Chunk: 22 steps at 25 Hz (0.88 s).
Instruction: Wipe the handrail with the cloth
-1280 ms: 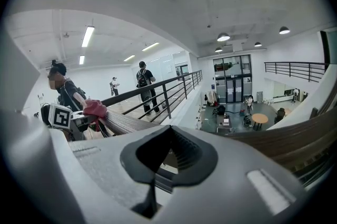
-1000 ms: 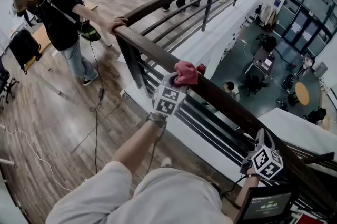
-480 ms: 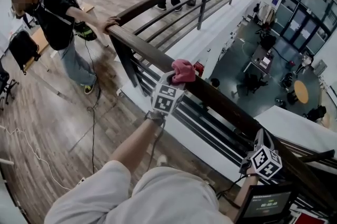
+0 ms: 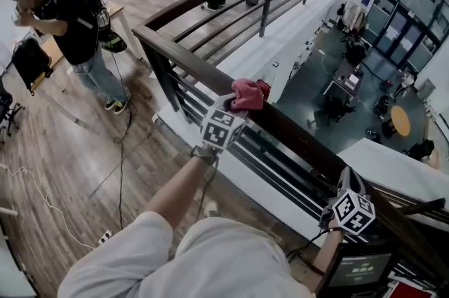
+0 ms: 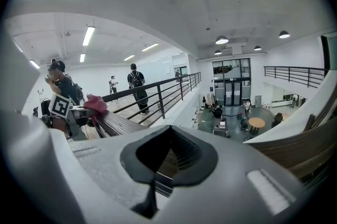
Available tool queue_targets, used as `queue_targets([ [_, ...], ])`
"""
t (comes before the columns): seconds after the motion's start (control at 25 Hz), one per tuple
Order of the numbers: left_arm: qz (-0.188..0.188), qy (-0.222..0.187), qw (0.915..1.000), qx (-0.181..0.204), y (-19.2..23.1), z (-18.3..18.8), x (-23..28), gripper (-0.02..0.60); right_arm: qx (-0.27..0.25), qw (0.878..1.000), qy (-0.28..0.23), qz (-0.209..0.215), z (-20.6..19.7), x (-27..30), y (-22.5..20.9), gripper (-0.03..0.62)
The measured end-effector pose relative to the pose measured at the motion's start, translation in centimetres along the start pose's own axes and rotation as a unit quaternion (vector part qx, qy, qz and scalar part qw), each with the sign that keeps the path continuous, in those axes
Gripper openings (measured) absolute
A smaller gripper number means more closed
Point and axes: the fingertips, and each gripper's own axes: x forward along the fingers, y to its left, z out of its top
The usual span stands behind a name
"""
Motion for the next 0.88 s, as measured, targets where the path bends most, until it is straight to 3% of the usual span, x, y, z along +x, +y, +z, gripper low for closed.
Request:
queue_targets([
  [0.88, -0.014, 0.016, 0.9997, 0.013, -7.8, 0.7, 0.5, 0.086, -0.008, 1.000, -0.003, 0.010, -0.2, -2.2, -2.7, 0.002],
])
